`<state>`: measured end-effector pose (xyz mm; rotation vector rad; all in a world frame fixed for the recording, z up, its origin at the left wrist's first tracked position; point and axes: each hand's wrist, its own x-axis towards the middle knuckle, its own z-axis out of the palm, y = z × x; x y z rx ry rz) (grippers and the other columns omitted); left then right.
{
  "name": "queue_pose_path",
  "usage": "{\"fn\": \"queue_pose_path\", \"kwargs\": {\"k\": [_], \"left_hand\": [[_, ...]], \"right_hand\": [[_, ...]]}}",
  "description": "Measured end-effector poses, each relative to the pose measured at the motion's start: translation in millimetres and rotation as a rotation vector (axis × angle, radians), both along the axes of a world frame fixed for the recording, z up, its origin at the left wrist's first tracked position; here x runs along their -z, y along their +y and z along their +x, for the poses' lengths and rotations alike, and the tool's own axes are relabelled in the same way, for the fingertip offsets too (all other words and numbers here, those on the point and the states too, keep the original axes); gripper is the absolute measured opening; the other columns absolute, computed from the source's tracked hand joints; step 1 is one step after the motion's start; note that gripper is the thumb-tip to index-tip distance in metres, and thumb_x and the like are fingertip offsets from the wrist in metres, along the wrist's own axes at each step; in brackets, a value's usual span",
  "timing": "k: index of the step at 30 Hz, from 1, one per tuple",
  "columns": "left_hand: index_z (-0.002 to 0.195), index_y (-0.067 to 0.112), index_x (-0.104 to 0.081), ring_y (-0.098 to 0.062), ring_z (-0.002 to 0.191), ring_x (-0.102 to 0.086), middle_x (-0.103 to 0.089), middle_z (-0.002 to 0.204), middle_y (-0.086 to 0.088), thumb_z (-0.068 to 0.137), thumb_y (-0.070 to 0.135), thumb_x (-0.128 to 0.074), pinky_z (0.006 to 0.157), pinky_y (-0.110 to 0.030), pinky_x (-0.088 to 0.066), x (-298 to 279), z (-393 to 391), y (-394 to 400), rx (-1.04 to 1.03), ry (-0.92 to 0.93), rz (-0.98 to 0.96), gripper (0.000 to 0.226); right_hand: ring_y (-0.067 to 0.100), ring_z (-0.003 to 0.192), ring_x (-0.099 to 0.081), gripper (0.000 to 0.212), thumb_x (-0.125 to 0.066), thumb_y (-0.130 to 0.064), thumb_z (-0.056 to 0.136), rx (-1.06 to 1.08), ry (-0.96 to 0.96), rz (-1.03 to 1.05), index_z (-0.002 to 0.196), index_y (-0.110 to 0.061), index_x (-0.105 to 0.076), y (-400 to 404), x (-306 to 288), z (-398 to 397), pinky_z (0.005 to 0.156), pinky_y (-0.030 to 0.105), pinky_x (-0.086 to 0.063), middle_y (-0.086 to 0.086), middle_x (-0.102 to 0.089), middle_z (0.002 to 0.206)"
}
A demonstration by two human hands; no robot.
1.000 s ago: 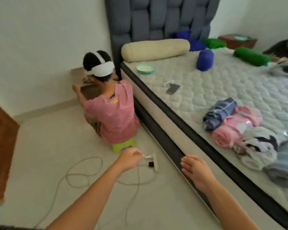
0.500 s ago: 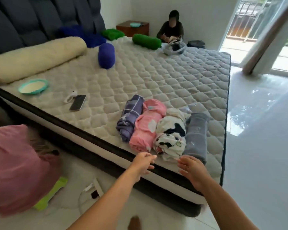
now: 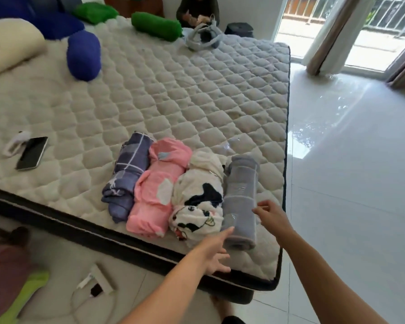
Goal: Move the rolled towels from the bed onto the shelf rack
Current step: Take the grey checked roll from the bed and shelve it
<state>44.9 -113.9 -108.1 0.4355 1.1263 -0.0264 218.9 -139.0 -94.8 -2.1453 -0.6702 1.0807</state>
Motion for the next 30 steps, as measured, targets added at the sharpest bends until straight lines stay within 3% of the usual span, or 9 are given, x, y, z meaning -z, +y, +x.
{"fn": "queue_pose_path", "kwargs": {"k": [2,5,8,11,14,16,23,27,30], "left_hand": [[0.152,0.014,-0.017,-0.037,0.143,-0.028,-0.019,0.157,-0.024,0.088,0.045,-0.061,0.110,-0.059,-0.031,4.6,18.8,9.6,-0.044,0.032,-0.051,0.083],[0.153,0.016,-0.018,-0.039,0.143,-0.028,-0.019,0.158,-0.020,0.090,0.043,-0.058,0.112,-0.062,-0.028,14.9,45.0,19.5,-0.123,0.092,-0.142,0.079],[0.149,0.015,-0.028,-0.041,0.141,-0.032,-0.029,0.156,-0.017,0.091,0.043,-0.057,0.112,-0.062,-0.024,30.1,63.6,29.3,-0.217,0.144,-0.211,0.072],[0.144,0.013,-0.035,-0.042,0.135,-0.040,-0.039,0.149,-0.016,0.088,0.041,-0.062,0.110,-0.063,-0.027,42.4,68.6,41.1,-0.288,0.192,-0.283,0.068],[0.128,0.010,-0.046,-0.041,0.126,-0.047,-0.054,0.124,-0.018,0.088,0.042,-0.060,0.106,-0.061,-0.030,46.7,63.8,50.9,-0.322,0.191,-0.349,0.053],[0.110,0.009,-0.050,-0.040,0.110,-0.054,-0.056,0.105,-0.016,0.089,0.044,-0.057,0.106,-0.061,-0.031,48.0,61.5,53.6,-0.329,0.183,-0.374,0.041],[0.122,0.011,-0.042,-0.036,0.124,-0.049,-0.056,0.102,-0.014,0.088,0.047,-0.057,0.101,-0.055,-0.036,50.9,65.1,53.5,-0.273,0.294,-0.325,0.052],[0.135,0.014,-0.042,-0.034,0.127,-0.050,-0.050,0.137,-0.013,0.082,0.052,-0.063,0.093,-0.052,-0.045,48.4,55.8,46.4,-0.151,0.345,-0.192,0.068],[0.135,0.017,-0.045,-0.031,0.124,-0.053,-0.053,0.136,-0.009,0.080,0.059,-0.061,0.084,-0.046,-0.047,37.6,41.5,31.8,-0.044,0.382,-0.056,0.071]], "right_hand": [[0.024,0.100,-0.058,0.037,-0.061,-0.025,0.087,-0.095,-0.046,-0.015,0.119,-0.010,-0.053,31.4,9.4,23.7,0.078,0.036,-0.051,0.011,-0.060,0.116],[0.027,0.116,-0.054,0.049,-0.061,-0.027,0.086,-0.214,-0.125,-0.048,0.131,-0.011,-0.048,71.5,25.3,56.1,0.096,0.043,-0.047,0.012,-0.055,0.131],[0.029,0.118,-0.052,0.054,-0.061,-0.023,0.087,-0.320,-0.196,-0.056,0.136,-0.009,-0.044,112.8,38.1,80.9,0.089,0.037,-0.047,0.013,-0.048,0.138],[0.031,0.121,-0.048,0.060,-0.061,-0.024,0.085,-0.419,-0.290,-0.054,0.139,-0.009,-0.038,149.9,50.4,100.0,0.098,0.042,-0.044,0.015,-0.044,0.139],[0.034,0.127,-0.044,0.076,-0.066,-0.039,0.081,-0.479,-0.306,-0.069,0.143,-0.013,-0.031,174.7,62.2,110.6,0.104,0.047,-0.041,0.016,-0.042,0.142],[0.035,0.129,-0.043,0.087,-0.067,-0.050,0.076,-0.510,-0.300,-0.106,0.145,-0.015,-0.028,184.4,71.2,114.8,0.106,0.051,-0.039,0.016,-0.044,0.143],[0.031,0.104,-0.059,0.063,-0.063,-0.058,0.076,-0.554,-0.299,-0.154,0.119,-0.011,-0.058,194.7,71.9,125.5,0.094,0.046,-0.048,0.014,-0.063,0.116],[0.027,0.089,-0.056,0.054,-0.063,-0.053,0.080,-0.501,-0.248,-0.160,0.105,-0.005,-0.059,166.1,57.0,142.5,0.075,0.038,-0.048,0.015,-0.059,0.101],[0.029,0.082,-0.059,0.064,-0.064,-0.058,0.077,-0.412,-0.205,-0.175,0.108,-0.002,-0.060,130.9,48.5,145.1,0.067,0.035,-0.046,0.017,-0.061,0.098]]}}
